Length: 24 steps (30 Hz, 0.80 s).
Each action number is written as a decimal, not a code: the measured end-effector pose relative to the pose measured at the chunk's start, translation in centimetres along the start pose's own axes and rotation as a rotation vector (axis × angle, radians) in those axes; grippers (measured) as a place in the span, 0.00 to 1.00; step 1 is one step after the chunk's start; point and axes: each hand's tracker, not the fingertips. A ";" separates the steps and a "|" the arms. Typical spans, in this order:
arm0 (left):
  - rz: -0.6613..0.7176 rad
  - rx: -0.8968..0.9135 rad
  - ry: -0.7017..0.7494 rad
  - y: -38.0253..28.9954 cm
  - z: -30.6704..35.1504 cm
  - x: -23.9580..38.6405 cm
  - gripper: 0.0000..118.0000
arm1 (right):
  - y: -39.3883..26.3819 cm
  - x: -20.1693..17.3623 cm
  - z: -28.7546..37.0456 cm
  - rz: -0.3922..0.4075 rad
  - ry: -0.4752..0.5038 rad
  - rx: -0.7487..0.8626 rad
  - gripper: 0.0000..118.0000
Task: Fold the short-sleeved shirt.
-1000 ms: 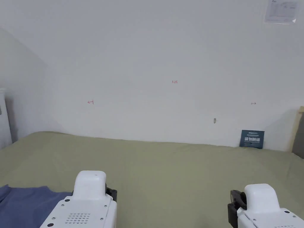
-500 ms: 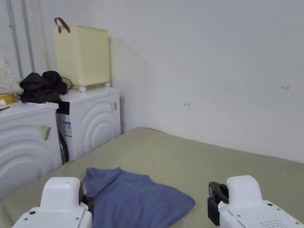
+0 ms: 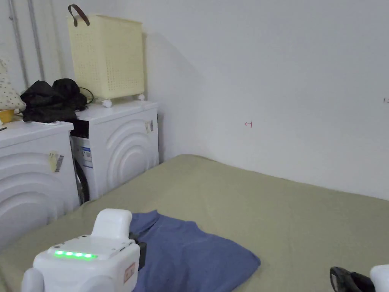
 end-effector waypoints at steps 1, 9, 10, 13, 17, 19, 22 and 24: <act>-0.009 -0.033 -0.044 1.4 -2.4 0.3 0.00 | -0.2 1.0 -0.2 -0.009 -0.019 -0.008 0.01; -0.157 -0.391 -0.310 7.0 -23.3 4.2 0.99 | -2.7 7.8 -1.1 -0.109 -0.095 -0.088 0.01; -0.143 -0.458 -0.316 6.2 -25.2 4.7 0.99 | -3.1 8.3 -1.2 -0.109 -0.104 -0.106 0.01; -0.158 -0.569 -0.246 4.2 -30.1 6.3 0.99 | -4.7 9.7 -1.9 -0.116 -0.124 -0.175 0.01; -0.139 -0.643 -0.232 -0.1 -34.4 7.3 0.99 | -7.0 11.0 -3.1 -0.147 -0.123 -0.249 0.01; -0.133 -0.631 -0.231 -2.1 -35.1 7.5 0.99 | -8.1 11.2 -3.5 -0.149 -0.122 -0.264 0.01; -0.167 -0.678 -0.237 -4.7 -36.3 8.3 0.98 | -8.9 11.2 -4.1 -0.161 -0.108 -0.282 0.01; -0.226 -0.652 -0.227 -5.8 -36.2 8.7 0.97 | -9.5 10.9 -4.0 -0.167 -0.101 -0.283 0.01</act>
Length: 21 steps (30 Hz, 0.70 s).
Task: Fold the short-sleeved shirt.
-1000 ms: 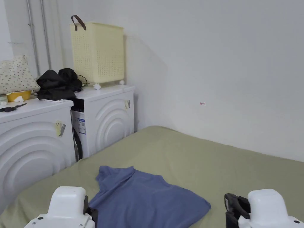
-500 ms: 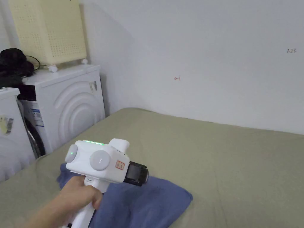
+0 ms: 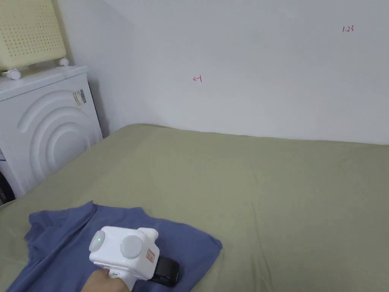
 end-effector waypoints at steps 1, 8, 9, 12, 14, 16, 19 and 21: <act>-0.004 0.045 0.016 -0.1 0.4 0.1 0.88 | -0.1 -0.1 0.0 0.000 0.003 0.000 0.01; 0.056 0.196 -0.055 2.8 7.1 0.9 0.04 | -1.2 -0.4 1.3 0.005 0.020 0.012 0.01; 0.046 0.194 -0.046 3.2 7.8 1.4 0.04 | -1.3 -0.3 1.4 0.002 0.021 0.013 0.01; -0.124 0.230 -0.068 4.9 9.9 4.6 0.04 | -1.5 -0.1 1.9 -0.003 0.023 0.015 0.01; -0.172 0.259 -0.120 5.9 11.1 7.8 0.04 | -1.5 0.1 2.2 -0.015 0.026 0.012 0.01; -0.232 0.303 -0.203 7.3 12.3 11.5 0.04 | -1.5 0.3 3.0 -0.027 0.022 0.016 0.01; -0.342 0.348 -0.334 9.4 13.4 18.8 0.04 | -1.6 0.8 4.3 -0.043 0.027 0.027 0.01; -0.428 0.367 -0.410 10.6 13.9 24.5 0.04 | -1.8 1.2 5.2 -0.049 0.006 0.035 0.01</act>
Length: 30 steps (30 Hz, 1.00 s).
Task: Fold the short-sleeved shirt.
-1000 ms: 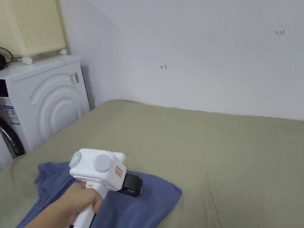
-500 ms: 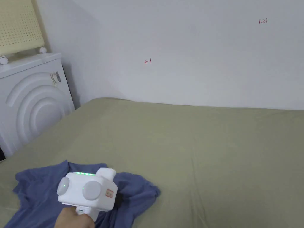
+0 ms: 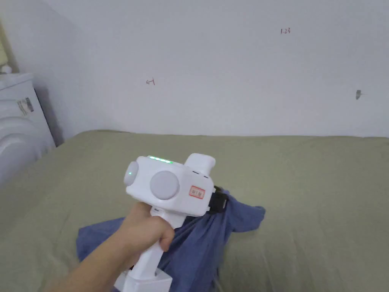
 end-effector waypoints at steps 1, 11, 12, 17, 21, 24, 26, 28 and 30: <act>-0.019 -0.001 -0.051 1.3 -1.4 2.3 0.04 | -0.1 0.3 0.5 -0.004 -0.007 0.001 0.01; -0.220 -0.097 -0.405 5.8 -14.3 24.0 0.04 | -2.0 4.7 6.2 -0.101 -0.130 0.013 0.01; -0.235 -0.129 -0.427 5.3 -15.5 25.7 0.04 | -2.3 5.1 6.5 -0.108 -0.144 0.009 0.01; -0.328 -0.236 -0.443 2.3 -20.4 31.2 0.04 | -3.2 6.6 7.9 -0.133 -0.191 0.023 0.01; -0.266 -0.234 -0.405 0.9 -21.3 31.4 0.95 | -3.4 7.2 8.7 -0.152 -0.191 0.056 0.01; -0.158 -0.210 -0.497 1.5 -17.7 28.8 1.00 | -3.4 7.2 8.9 -0.160 -0.169 0.066 0.01; -0.152 -0.155 -0.498 3.0 -13.2 25.8 0.98 | -3.2 7.2 8.9 -0.149 -0.157 0.078 0.01; -0.171 -0.109 -0.411 2.3 -8.3 22.5 0.98 | -2.5 7.3 8.7 -0.127 -0.168 0.080 0.01; -0.129 -0.087 -0.270 0.8 -3.7 18.9 0.98 | -1.7 7.4 8.4 -0.114 -0.178 0.087 0.01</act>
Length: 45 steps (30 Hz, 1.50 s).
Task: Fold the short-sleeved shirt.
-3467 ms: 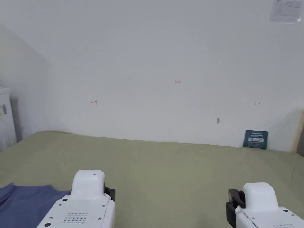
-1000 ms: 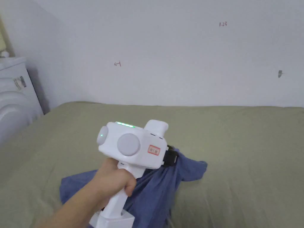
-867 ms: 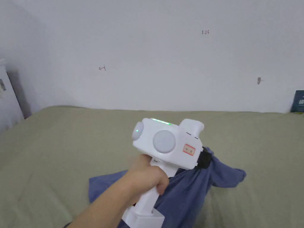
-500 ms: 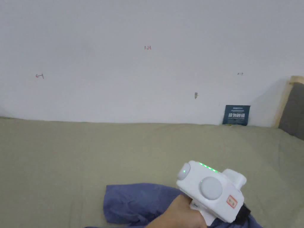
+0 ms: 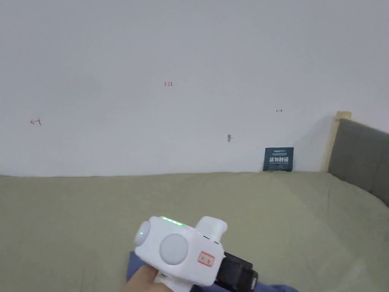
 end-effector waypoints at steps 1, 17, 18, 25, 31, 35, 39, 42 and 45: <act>0.048 0.035 0.087 -1.7 3.0 -1.5 0.98 | 0.6 -0.1 -0.2 0.006 -0.008 0.006 0.01; 0.439 0.406 0.920 -28.3 23.4 1.8 0.00 | 1.7 -3.5 -3.9 0.052 -0.058 0.053 0.01; 0.504 0.409 0.888 -29.2 23.3 1.8 0.00 | 1.5 -3.6 -4.0 0.051 -0.057 0.050 0.01; 0.561 0.313 0.792 -27.5 20.1 -4.4 0.00 | 0.7 -2.7 -4.5 0.049 -0.057 0.006 0.01; 0.568 0.155 0.732 -22.2 13.4 -15.0 0.88 | 0.8 -0.3 -4.3 0.021 -0.156 -0.037 0.01; 0.613 -0.049 0.610 -21.0 8.5 -20.2 1.00 | 0.8 1.5 -4.1 0.004 -0.175 -0.048 0.01; 0.700 -0.216 0.522 -21.6 4.2 -22.2 1.00 | 0.5 2.5 -4.5 0.013 -0.207 -0.064 0.01; 0.652 -0.192 0.623 -21.7 3.6 -21.4 0.90 | 0.1 3.0 -4.8 -0.006 -0.210 -0.072 0.01; 0.662 0.001 0.787 -22.2 6.3 -19.8 0.00 | -0.3 3.2 -4.9 -0.004 -0.225 -0.065 0.01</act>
